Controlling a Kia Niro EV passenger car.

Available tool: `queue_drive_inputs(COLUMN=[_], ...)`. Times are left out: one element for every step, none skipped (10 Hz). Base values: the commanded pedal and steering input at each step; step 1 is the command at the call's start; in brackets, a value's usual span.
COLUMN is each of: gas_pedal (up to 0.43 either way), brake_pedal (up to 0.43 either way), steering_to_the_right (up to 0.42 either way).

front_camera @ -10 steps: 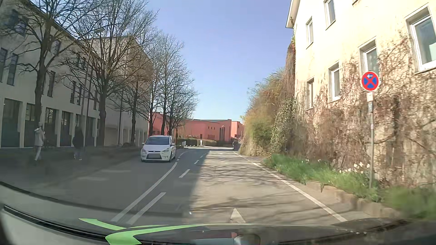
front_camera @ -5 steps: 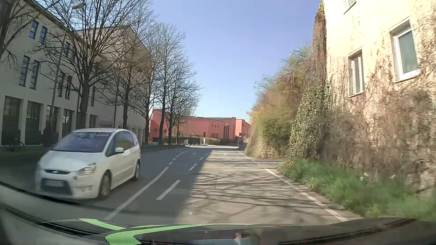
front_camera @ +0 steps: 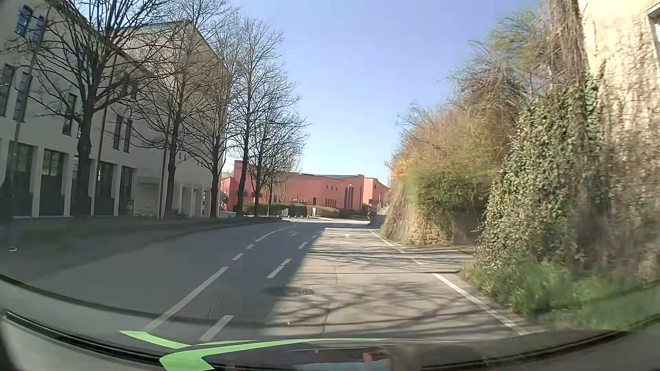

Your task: Follow the waypoints while adhering to traffic rules and regulations

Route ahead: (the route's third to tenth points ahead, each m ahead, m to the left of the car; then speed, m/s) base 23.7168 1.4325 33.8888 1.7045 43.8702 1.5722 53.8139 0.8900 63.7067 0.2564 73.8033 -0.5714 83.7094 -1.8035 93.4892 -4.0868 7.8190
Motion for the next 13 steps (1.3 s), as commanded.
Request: queue_drive_inputs(gas_pedal=[0.087,0.087,0.087,0.087,0.087,0.087,0.087,0.087,0.087,0.087,0.087,0.087,0.087], brake_pedal=[0.000,0.000,0.000,0.000,0.000,0.000,0.000,0.000,0.000,0.000,0.000,0.000,0.000], steering_to_the_right=[-0.010,-0.010,-0.008,-0.006,-0.004,-0.003,-0.001,0.000,0.002,0.002,0.002,0.002,0.002])
